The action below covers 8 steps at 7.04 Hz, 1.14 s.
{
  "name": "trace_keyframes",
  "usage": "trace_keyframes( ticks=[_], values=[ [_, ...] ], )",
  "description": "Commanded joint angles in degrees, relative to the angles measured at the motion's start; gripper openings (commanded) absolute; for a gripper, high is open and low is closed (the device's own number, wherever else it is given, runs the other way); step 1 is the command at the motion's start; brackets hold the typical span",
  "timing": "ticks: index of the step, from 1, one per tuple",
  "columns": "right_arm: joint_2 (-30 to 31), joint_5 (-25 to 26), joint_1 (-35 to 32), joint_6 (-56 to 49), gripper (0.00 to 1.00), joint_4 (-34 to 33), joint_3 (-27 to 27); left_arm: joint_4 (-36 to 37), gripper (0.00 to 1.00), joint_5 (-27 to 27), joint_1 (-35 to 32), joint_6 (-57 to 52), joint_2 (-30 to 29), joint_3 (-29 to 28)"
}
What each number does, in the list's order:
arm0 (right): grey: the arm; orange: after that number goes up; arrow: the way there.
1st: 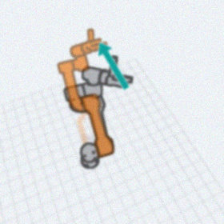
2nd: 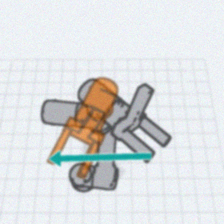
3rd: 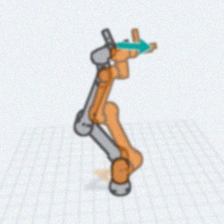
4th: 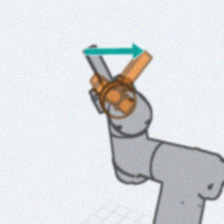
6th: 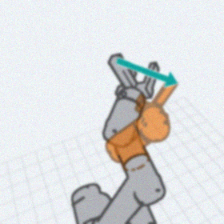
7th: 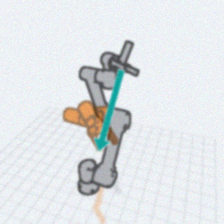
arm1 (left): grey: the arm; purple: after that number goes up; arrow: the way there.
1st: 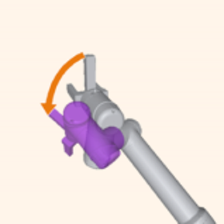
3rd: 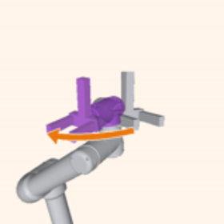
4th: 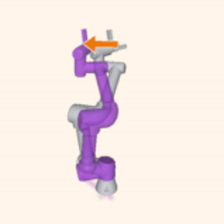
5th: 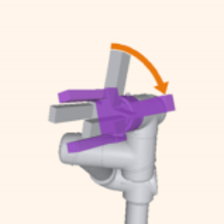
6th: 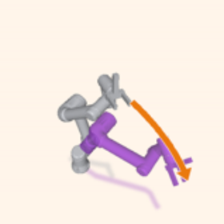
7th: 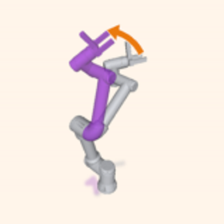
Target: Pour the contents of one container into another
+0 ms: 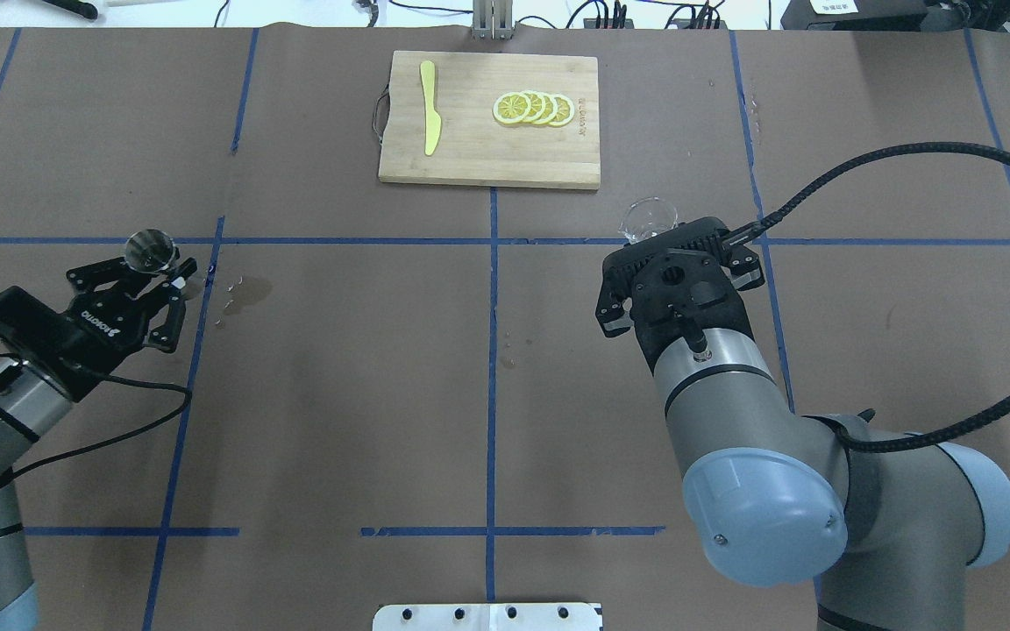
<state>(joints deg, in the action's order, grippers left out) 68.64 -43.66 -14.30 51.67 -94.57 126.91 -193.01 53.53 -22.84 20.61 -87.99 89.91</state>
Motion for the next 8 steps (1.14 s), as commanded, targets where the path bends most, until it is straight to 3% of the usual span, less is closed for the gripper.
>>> trace_keyframes(
  ticks=[1,3,5,8],
  values=[
    [-0.09,-0.02,-0.03,0.01,0.06,0.09,0.09,-9.90,0.00,0.00,-0.10,2.95,6.67,-6.55],
    [-0.09,-0.02,-0.03,0.01,0.06,0.09,0.09,-10.99,0.00,-0.44,-0.01,2.06,9.51,-8.00],
    [0.09,-0.02,-0.03,0.09,0.06,0.09,0.00,-10.46,0.00,-7.78,0.69,2.85,7.24,-8.17],
    [0.35,-0.02,0.06,0.18,0.06,0.09,-0.09,-8.35,0.00,-12.48,0.78,10.24,6.34,-9.93]
  ],
)
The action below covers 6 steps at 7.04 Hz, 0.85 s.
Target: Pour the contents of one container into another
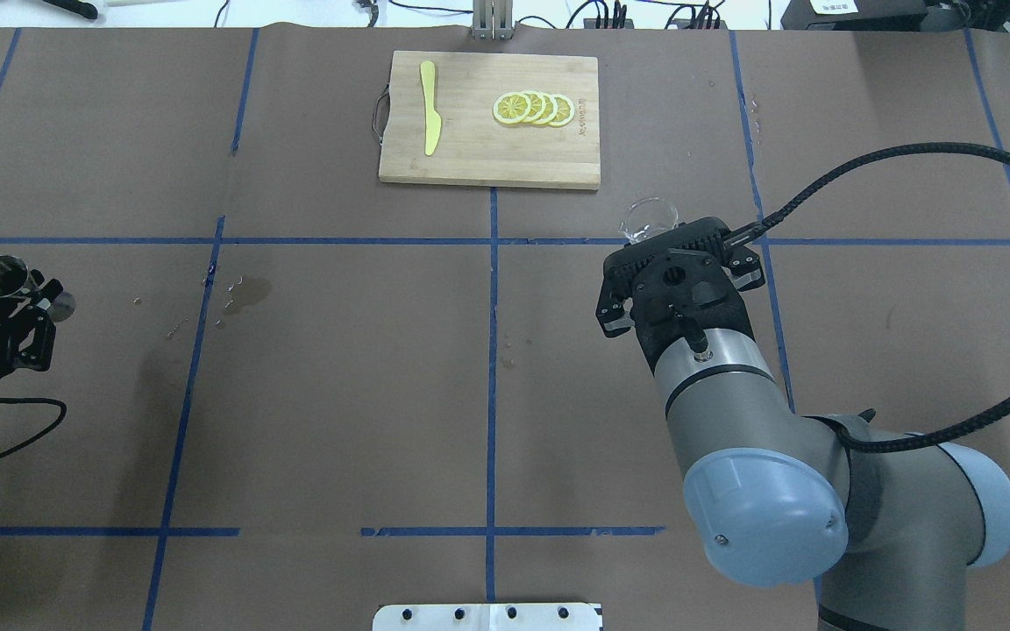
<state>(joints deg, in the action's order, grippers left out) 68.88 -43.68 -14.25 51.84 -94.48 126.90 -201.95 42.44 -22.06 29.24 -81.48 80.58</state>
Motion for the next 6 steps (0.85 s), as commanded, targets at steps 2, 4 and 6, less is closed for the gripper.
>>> trace_keyframes(
  ticks=[2,4,6],
  values=[
    [0.20,0.00,0.01,0.02,0.06,-0.09,-0.16,0.85,0.00,1.74,0.09,2.66,-0.09,-2.08],
    [0.29,0.00,0.01,0.02,0.06,-0.09,-0.25,3.39,0.00,3.79,0.44,13.60,0.18,-5.76],
    [0.20,0.00,0.10,0.02,0.06,-0.09,-0.25,5.49,0.00,2.48,1.75,16.28,0.27,-5.70]
  ],
)
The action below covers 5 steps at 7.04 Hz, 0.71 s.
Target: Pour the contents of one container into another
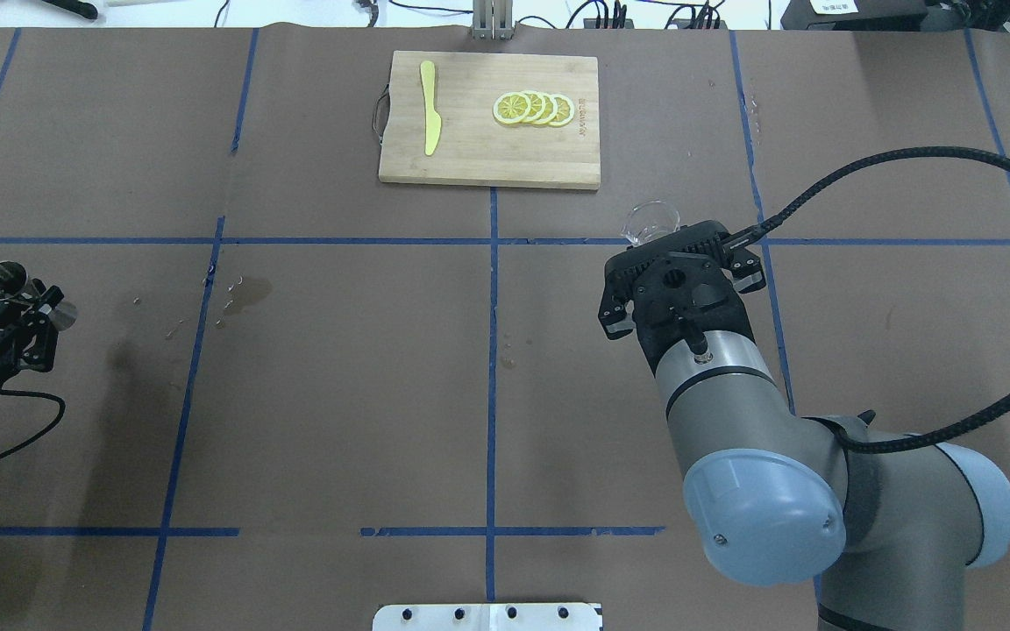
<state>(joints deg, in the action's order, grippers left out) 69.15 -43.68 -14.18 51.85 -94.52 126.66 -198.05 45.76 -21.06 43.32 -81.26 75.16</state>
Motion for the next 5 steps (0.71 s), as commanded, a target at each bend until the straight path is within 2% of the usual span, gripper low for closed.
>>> trace_keyframes(
  ticks=[1,5],
  values=[
    [0.02,0.00,0.12,0.44,0.06,-0.05,-0.09,1.70,0.00,-0.58,1.19,2.73,0.05,-0.19],
    [0.02,0.00,0.12,0.62,0.08,-0.05,-0.09,1.61,0.00,-1.10,2.95,4.66,0.31,-0.10]
  ],
)
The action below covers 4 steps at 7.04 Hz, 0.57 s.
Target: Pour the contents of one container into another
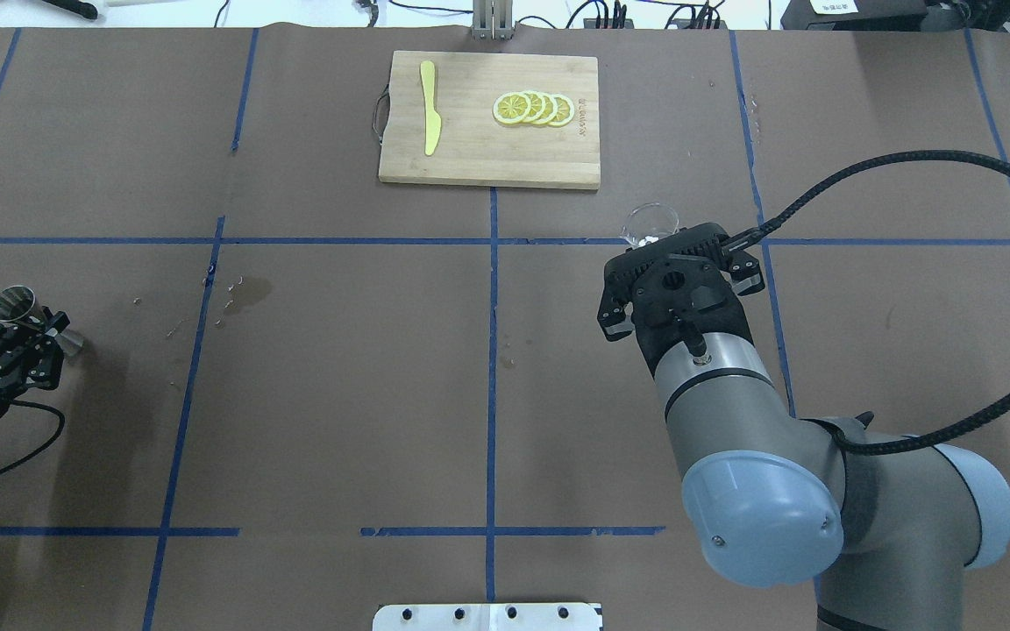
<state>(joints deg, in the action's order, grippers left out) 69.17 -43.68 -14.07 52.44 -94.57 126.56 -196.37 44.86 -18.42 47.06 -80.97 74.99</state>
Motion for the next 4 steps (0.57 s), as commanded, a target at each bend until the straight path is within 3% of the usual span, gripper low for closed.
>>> trace_keyframes(
  ticks=[1,4],
  values=[
    [0.00,0.09,0.00,0.04,0.08,0.00,0.00,-0.06,0.00,-0.82,0.49,2.15,0.02,0.07],
    [0.00,0.09,0.00,0.39,0.08,0.00,0.00,-0.06,0.00,-2.92,2.76,4.00,-0.07,0.07]
  ],
)
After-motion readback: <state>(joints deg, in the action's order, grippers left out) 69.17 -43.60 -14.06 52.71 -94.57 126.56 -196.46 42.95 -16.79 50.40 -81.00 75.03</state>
